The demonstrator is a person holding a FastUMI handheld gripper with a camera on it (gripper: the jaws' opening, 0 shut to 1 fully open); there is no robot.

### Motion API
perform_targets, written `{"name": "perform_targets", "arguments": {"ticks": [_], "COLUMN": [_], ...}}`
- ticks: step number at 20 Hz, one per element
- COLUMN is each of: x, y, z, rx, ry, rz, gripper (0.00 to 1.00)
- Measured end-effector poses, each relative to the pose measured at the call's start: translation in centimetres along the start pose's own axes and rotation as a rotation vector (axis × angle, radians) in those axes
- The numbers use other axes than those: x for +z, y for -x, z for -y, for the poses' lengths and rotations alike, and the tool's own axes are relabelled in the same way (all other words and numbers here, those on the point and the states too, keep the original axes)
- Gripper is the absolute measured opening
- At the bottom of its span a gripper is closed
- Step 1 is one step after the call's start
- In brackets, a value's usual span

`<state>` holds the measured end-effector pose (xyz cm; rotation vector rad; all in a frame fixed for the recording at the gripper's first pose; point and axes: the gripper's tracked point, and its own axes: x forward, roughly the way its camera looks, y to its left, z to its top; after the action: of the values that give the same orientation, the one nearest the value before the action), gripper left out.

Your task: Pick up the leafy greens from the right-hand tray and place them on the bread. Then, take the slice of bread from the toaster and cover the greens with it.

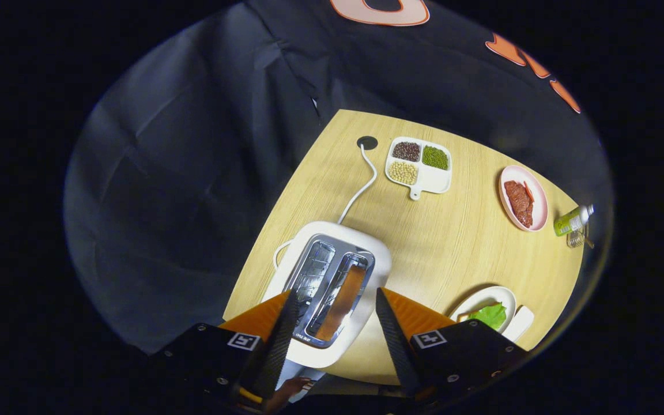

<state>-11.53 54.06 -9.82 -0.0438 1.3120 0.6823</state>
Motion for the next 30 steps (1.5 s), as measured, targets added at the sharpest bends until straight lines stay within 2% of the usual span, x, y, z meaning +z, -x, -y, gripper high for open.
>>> {"name": "perform_targets", "arguments": {"ticks": [5, 9, 12, 13, 16, 25, 30], "x": [-0.7, -1.1, -1.1, -0.7, -0.2, 1.6, 2.2], "y": [-2.0, -3.1, -3.6, -3.6, -2.8, 3.8, 7.8], "z": [0.7, 1.4, 1.6, 1.6, 1.6, 3.4, 6.8], "rx": [-0.101, -0.162, -0.172, -0.157, -0.098, 0.051, 0.095], "ry": [0.006, 0.037, -0.020, -0.045, -0.098, -0.191, -0.221], "rz": [-0.062, -0.069, -0.068, -0.055, -0.031, 0.095, 0.194], "gripper": [0.69, 0.45, 0.19, 0.16, 0.12, 0.11, 0.11]}}
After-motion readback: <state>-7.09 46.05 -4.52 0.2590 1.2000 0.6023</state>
